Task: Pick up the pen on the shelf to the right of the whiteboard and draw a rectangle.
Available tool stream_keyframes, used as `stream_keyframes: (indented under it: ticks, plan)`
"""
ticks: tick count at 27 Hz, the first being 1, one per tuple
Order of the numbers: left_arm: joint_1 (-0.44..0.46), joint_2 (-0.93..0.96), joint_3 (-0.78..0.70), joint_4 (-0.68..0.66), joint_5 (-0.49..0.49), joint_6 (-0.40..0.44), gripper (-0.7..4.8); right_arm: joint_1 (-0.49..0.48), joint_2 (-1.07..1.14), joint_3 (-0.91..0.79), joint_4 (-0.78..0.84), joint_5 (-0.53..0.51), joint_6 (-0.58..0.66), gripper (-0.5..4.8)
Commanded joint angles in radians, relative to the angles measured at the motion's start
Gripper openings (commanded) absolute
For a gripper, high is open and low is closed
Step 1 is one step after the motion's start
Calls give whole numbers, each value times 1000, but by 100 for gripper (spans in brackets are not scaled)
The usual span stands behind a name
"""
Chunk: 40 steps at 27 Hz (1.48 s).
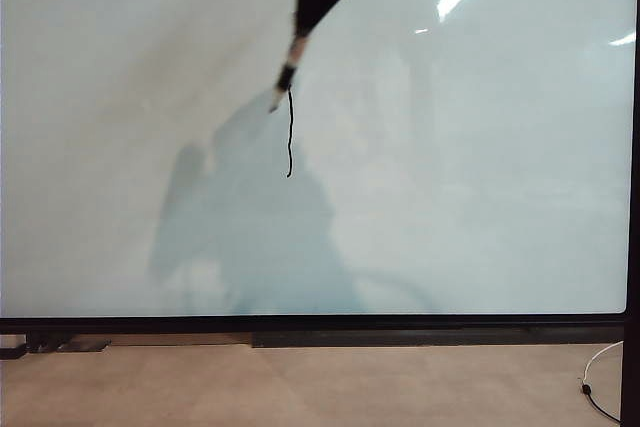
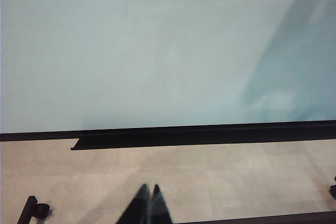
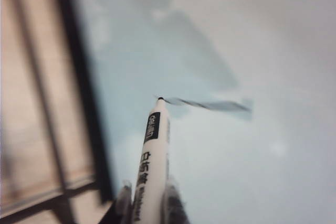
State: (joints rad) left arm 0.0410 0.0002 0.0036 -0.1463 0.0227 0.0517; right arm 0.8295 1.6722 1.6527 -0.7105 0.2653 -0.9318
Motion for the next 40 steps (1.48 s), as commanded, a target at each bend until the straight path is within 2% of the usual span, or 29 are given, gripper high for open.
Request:
stream_keyframes:
  ticks: [1, 7, 11, 14, 18, 23, 26, 30, 33, 34, 40]
  plan:
    - [0, 0, 4, 12, 0, 0, -5, 2, -6, 0, -76, -84, 54, -5]
    - [0, 0, 3, 12, 0, 0, -5, -44, -13, -65, -70, -93, 116, -6]
    - [0, 0, 4, 12, 0, 0, -5, -103, -56, -175, 29, -208, 180, -6]
    - [0, 0, 4, 12, 0, 0, -5, -167, -117, -280, 199, -365, 302, -6]
    - [0, 0, 4, 12, 0, 0, -5, -222, -204, -442, 475, -505, 463, -6]
    - [0, 0, 4, 12, 0, 0, -5, -238, -270, -626, 832, -541, 606, -5]
    - [0, 0, 4, 12, 0, 0, -5, -261, -262, -702, 1018, -605, 729, -6]
    - [0, 0, 4, 12, 0, 0, -5, -276, -251, -790, 1259, -591, 845, -6]
    - [0, 0, 3, 12, 0, 0, -5, -298, -231, -830, 1366, -585, 919, -5]
    - [0, 0, 4, 13, 0, 0, -5, -320, -206, -839, 1425, -628, 975, -6]
    - [0, 0, 4, 12, 0, 0, -5, -368, -80, -843, 1621, -743, 1117, -5]
